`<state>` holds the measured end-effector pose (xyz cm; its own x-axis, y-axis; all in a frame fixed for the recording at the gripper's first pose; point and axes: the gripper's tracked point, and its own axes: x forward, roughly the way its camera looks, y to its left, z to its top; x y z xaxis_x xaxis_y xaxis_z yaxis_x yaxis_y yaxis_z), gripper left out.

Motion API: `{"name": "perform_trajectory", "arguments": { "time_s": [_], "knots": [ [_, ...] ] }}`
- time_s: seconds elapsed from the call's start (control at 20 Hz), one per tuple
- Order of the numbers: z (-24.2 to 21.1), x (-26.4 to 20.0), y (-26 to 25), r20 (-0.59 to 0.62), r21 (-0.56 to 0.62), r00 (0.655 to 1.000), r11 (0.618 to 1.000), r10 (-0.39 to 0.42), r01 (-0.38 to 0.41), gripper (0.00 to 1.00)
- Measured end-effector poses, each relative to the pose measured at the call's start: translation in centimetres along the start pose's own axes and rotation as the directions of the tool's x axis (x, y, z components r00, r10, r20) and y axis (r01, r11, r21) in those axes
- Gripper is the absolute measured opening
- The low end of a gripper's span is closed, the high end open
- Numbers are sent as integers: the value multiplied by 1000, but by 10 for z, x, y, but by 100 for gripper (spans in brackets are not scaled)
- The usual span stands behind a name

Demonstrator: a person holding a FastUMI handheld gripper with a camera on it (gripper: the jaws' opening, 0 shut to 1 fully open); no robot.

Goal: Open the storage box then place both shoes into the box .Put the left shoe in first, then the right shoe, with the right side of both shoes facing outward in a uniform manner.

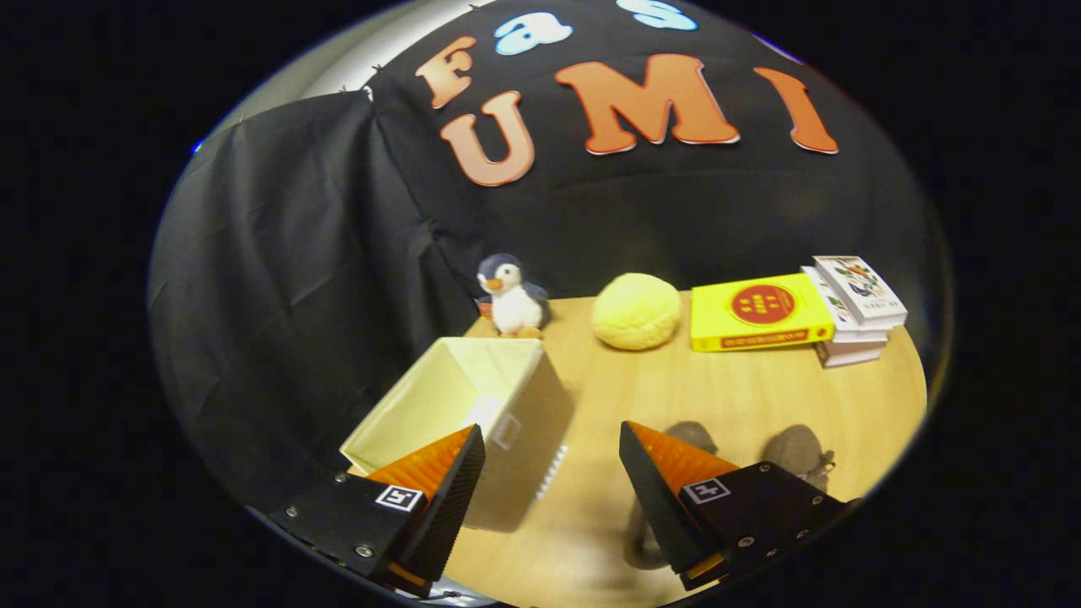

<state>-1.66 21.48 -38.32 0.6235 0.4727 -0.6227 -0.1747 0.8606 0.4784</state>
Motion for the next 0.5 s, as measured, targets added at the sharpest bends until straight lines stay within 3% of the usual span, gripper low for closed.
{"name": "perform_trajectory", "arguments": {
  "time_s": [0.25, 0.5],
  "knots": [
    [-50, -1, -74, -96, -37, 981, 985, -169, 166, 96],
    [-93, 7, -104, -186, -53, 958, 976, -217, 211, 95]
  ]
}}
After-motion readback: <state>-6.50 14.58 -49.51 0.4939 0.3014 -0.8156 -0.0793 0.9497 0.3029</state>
